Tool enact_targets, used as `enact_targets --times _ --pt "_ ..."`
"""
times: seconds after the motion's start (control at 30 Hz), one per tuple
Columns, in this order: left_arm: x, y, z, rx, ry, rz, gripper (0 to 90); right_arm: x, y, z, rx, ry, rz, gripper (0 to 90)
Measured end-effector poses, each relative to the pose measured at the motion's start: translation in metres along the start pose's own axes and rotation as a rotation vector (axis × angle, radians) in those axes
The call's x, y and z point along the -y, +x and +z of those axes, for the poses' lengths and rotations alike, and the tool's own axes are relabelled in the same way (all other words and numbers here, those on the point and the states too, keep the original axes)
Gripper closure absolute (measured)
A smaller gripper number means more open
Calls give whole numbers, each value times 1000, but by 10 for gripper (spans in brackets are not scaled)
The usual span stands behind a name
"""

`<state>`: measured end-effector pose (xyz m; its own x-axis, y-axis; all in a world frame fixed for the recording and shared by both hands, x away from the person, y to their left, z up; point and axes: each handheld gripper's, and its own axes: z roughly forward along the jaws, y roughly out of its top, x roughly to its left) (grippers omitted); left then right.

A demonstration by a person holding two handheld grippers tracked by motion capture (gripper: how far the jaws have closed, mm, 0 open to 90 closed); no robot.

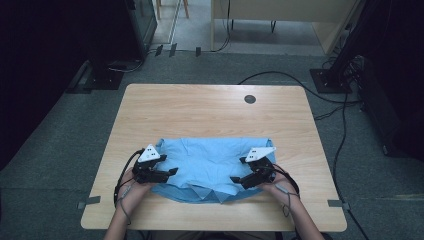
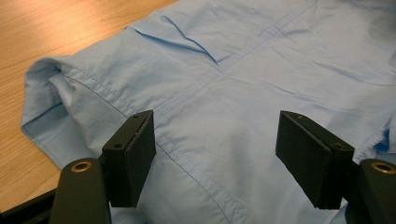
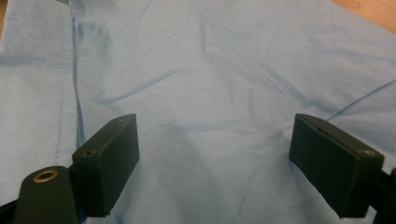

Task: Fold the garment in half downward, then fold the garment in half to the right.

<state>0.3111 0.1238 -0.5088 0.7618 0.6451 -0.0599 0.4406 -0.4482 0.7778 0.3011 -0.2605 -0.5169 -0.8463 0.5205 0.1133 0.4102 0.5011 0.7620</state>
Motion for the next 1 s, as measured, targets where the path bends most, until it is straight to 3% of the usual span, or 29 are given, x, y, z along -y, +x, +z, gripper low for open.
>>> enact_targets --times 0.4,0.47,0.5,0.67,0.8,1.0 --pt "0 2 -2 -7 -3 -3 287 -1 6 7 -22 22 -25 157" --pt "0 3 -3 -9 -4 -3 287 -1 7 8 -28 25 -34 157" --pt "0 3 -3 -9 -4 -3 287 -1 11 10 -56 47 -65 157" --pt "0 3 -3 -11 -6 -6 287 -2 12 9 -52 41 -71 157" --pt "0 3 -3 -10 -5 -4 287 -6 12 11 -31 9 -36 157" --pt "-1 4 -4 -15 -10 -3 287 -11 19 19 -31 26 -61 157"
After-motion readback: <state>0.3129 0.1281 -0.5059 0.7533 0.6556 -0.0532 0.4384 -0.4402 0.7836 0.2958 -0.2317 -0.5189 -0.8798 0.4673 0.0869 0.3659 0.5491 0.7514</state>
